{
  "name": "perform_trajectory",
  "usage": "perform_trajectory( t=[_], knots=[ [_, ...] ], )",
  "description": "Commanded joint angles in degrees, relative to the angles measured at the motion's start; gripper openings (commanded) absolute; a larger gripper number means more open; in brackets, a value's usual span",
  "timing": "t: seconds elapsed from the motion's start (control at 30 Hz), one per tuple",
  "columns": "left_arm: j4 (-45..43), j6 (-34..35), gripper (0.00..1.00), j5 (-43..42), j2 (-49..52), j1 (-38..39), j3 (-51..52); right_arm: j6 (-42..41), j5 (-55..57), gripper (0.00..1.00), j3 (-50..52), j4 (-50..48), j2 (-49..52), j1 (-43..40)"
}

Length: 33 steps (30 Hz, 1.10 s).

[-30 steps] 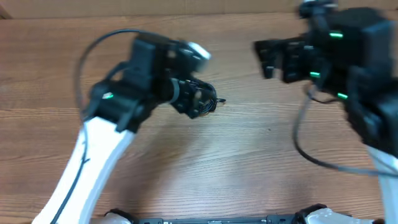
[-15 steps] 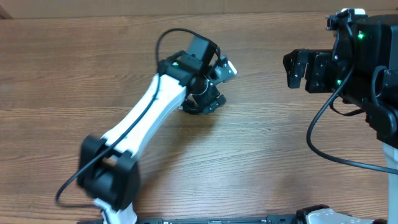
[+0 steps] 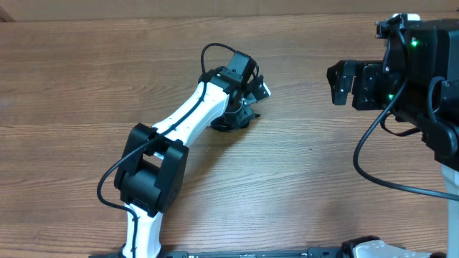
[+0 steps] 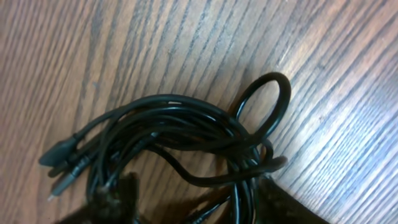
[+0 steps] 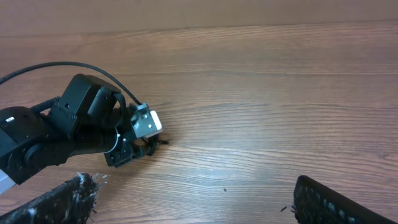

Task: Untangle cables
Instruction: 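Reach the left gripper down onto the black cable bundle, then close the left gripper on the cable bundle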

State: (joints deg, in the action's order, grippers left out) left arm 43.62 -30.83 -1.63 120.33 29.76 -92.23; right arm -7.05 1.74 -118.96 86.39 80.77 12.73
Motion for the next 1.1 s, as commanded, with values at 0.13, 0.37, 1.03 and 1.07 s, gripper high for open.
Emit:
perform_trajectory(
  t=[0.13,0.37,1.03,1.07],
  knots=[
    [-0.6,-1.6,0.5,-3.4,-0.1,0.4,-1.2,-0.2,1.2,1.0,-0.4,0.1,-0.4,-0.3],
    [-1.0,-4.4,0.57,-9.0,-0.1,1.0,-1.2,-0.2,1.2,1.0,-0.4,0.4,-0.4,-0.3],
    [-4.3,-32.4,0.54,-3.4,0.0,1.9,-1.2,-0.2,1.2,1.0,-0.4,2.9,-0.4,-0.3],
    [-4.4,-32.4,0.54,-4.5,0.0,1.9,-1.2,-0.2,1.2,1.0,-0.4,2.9,-0.4,-0.3]
  ],
)
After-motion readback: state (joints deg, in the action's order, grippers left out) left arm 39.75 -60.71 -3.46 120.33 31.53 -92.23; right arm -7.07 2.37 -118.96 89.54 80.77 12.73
